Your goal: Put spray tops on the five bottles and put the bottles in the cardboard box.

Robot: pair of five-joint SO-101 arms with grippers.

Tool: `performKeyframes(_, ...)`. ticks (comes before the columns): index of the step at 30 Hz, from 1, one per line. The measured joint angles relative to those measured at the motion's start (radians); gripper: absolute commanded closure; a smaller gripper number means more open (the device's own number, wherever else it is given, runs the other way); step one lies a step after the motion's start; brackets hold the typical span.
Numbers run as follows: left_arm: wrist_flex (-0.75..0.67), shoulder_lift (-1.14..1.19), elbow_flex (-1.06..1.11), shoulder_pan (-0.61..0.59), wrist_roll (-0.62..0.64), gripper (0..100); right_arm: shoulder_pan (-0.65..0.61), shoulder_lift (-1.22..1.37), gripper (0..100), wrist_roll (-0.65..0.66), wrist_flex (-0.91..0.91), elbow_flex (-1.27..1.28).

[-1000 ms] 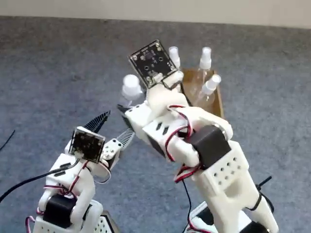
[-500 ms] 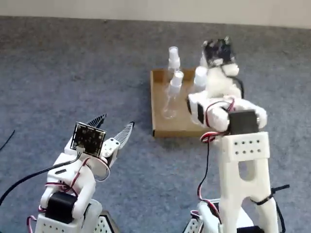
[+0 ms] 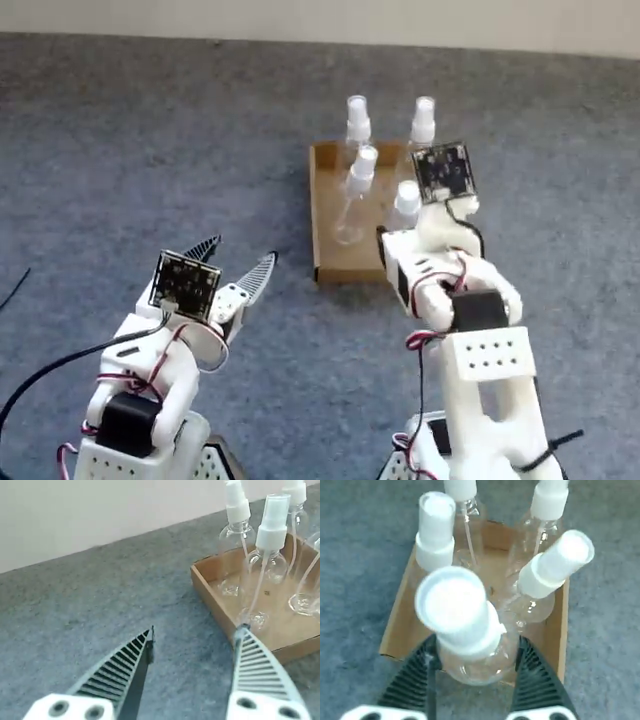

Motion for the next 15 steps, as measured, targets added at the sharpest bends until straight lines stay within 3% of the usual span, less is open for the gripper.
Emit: performKeyframes(15, 0.0, 0.0, 0.0, 0.0, 0.0, 76, -0.035, 0.074, 99.5, -0.058, -0.124, 0.012)
